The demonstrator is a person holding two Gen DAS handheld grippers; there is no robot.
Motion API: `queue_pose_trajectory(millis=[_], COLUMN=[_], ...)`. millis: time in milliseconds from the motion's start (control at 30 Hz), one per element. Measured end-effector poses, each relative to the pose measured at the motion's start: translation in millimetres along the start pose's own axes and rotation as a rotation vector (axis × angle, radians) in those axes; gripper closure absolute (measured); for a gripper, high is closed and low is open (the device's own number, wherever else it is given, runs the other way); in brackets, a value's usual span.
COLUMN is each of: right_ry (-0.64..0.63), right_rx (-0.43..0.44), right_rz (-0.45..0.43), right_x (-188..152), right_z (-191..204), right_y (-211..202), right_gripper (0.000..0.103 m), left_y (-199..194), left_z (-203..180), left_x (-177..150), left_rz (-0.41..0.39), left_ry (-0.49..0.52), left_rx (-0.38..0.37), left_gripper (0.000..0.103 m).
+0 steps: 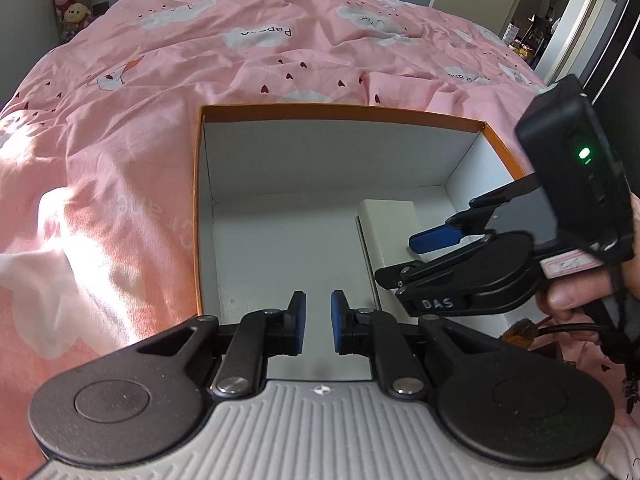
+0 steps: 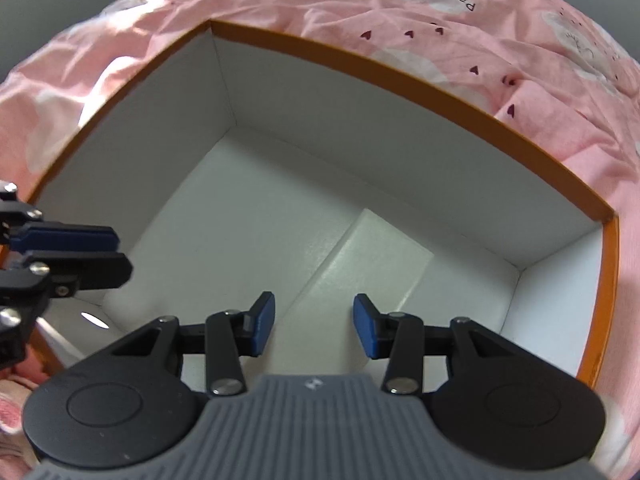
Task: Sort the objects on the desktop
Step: 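Lower the white package into the orange box and open the right tool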
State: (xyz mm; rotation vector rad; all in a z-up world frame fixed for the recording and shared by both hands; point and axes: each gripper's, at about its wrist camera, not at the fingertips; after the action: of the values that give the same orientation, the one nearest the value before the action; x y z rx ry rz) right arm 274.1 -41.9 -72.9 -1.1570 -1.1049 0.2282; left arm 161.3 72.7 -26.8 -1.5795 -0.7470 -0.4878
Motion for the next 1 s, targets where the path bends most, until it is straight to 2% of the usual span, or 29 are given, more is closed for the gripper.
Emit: queue_pose_trajectory(millis=[67, 233, 367, 500, 733, 900, 1000], right_ry=[-0.033, -0.072, -0.029, 0.074, 0.207, 0.207, 0.143], right_rx=[-0.024, -0.075, -0.081, -0.089, -0.148, -0.165, -0.14], right_rz=[0.001, 0.037, 0.053, 0.067, 0.108, 0.113, 0.09], right_x=[-2, -6, -12, -17, -29, -29, -27], right_z=[4, 4, -9, -32, -51, -48, -43], right_y=[4, 3, -2, -9, -16, -15, -14], right_gripper=[0.05, 0.05, 0.054, 0.06, 0.069, 0.068, 0.068], left_y=[0, -1, -1, -2, -4, -4, -5], left_z=[1, 2, 2, 2, -2, -2, -1], left_x=[0, -1, -2, -2, -2, -2, -3], left_rz=[0.001, -0.004, -0.007, -0.007, -0.017, -0.014, -0.012], left_ry=[-0.004, -0.006, -0.002, -0.003, 0.006, 0.007, 0.001], left_rx=[-0.001, -0.014, -0.018, -0.019, -0.017, -0.008, -0.005], left_gripper=[0.089, 0.089, 0.089, 0.089, 0.086, 0.084, 0.083])
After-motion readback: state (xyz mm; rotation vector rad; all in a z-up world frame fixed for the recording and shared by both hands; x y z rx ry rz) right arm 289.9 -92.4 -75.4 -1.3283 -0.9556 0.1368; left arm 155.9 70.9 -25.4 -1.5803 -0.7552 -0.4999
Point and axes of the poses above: each gripper's, at about its wrist camera, not at the fingertips, and y roughly the way its jaws point, z to its left, x to its top, and after that the axes turned 12 degrees about -z, right-handed
